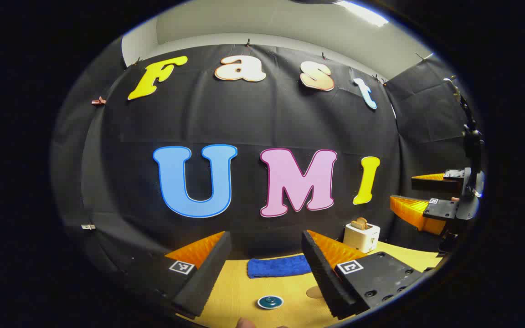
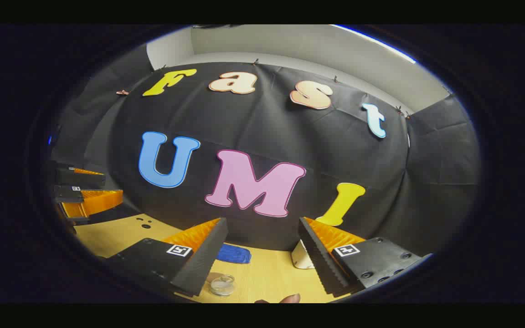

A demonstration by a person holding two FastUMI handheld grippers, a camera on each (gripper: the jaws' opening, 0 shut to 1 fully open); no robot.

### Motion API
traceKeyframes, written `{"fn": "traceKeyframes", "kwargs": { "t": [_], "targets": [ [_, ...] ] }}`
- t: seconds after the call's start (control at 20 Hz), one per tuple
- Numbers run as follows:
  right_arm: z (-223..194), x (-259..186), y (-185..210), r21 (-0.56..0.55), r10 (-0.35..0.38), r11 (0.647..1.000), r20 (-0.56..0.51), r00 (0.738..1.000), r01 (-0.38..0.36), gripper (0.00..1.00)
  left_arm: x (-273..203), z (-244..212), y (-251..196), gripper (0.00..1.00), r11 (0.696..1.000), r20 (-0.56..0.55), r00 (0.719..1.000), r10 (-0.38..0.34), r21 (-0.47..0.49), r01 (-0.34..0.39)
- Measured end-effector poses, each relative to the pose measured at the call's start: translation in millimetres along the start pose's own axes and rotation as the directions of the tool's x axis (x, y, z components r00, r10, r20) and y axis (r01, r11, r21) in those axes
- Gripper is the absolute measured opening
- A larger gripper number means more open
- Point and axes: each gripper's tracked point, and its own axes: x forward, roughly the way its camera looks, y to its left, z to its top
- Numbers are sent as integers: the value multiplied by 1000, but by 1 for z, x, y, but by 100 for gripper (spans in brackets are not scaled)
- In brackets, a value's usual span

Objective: Open the teacup lid with one hand, grasp the water bottle and pour water into the teacup with the other hand; after pouring, place the water bottle on the coaster and then close the teacup lid.

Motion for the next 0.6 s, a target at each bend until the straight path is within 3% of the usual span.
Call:
{"fn": "traceKeyframes", "kwargs": {
  "t": [0.6],
  "targets": [
    [-2,-3,0,-7,-4,1000,0,1000,4,97,-3,3,-1,98,1000,2,1000,-5,8,5]
  ]
}}
